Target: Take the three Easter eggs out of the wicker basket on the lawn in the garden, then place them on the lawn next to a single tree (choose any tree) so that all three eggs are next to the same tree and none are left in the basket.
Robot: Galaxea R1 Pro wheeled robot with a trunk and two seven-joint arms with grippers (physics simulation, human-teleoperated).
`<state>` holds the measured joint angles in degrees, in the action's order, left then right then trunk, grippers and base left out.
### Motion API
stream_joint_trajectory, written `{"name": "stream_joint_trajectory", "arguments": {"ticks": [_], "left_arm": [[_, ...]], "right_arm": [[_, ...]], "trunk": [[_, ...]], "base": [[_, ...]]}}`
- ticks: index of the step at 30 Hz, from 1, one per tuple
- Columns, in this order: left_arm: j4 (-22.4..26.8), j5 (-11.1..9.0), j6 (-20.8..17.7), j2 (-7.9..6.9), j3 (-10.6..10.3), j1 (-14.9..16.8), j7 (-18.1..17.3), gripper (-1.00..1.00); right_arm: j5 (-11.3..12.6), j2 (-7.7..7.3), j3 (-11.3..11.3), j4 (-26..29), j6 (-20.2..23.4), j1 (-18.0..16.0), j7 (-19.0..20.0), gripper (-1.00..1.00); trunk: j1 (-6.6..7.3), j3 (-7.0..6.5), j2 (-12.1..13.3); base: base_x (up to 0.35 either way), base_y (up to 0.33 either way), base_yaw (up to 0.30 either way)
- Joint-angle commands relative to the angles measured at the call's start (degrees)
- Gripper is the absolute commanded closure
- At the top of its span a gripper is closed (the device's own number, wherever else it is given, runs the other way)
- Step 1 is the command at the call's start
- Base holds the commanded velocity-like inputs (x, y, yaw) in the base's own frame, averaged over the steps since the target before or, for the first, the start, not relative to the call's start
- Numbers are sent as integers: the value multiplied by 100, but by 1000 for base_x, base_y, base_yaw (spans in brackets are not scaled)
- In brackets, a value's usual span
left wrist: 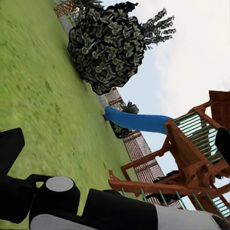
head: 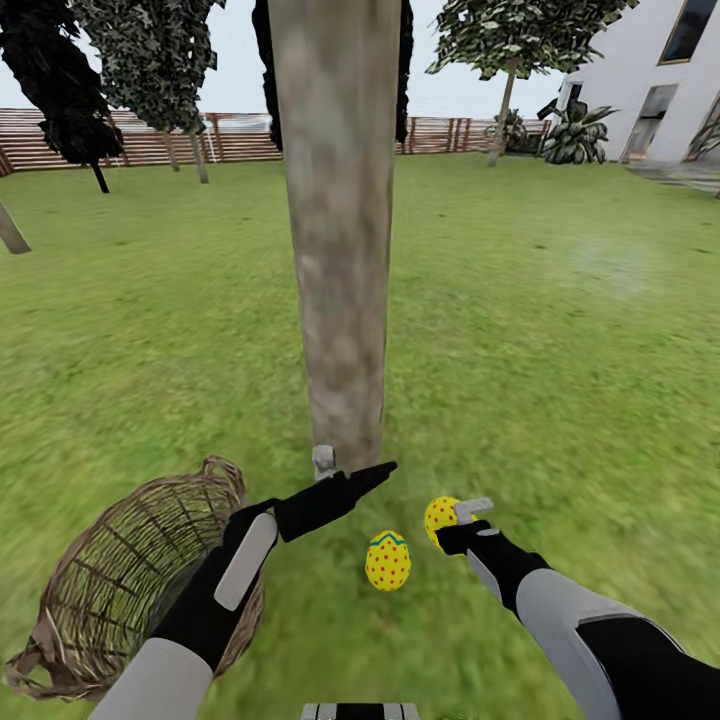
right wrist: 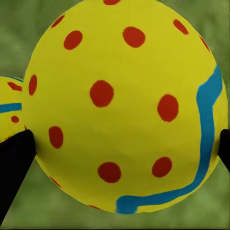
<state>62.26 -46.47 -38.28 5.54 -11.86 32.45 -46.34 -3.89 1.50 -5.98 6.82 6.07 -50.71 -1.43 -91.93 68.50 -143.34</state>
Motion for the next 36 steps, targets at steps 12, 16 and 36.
{"name": "stream_joint_trajectory", "arguments": {"ticks": [12, 16, 36], "left_arm": [[-22, -46, -31, 0, -1, 1, -15, -100], [-16, -46, -33, 0, -1, 3, -20, -100], [-31, -53, -31, -9, 8, 0, -59, -100]], "right_arm": [[-27, -7, -28, 8, -287, -1, -15, 100], [-33, -3, -32, 12, -590, 118, -13, 100], [-65, 94, -44, 12, -596, 131, -173, 100]], "trunk": [[-9, 201, -8], [-9, 205, -8], [-9, 205, -8]], "base": [[0, -58, 17], [0, -328, 102], [30, -170, 237]]}}
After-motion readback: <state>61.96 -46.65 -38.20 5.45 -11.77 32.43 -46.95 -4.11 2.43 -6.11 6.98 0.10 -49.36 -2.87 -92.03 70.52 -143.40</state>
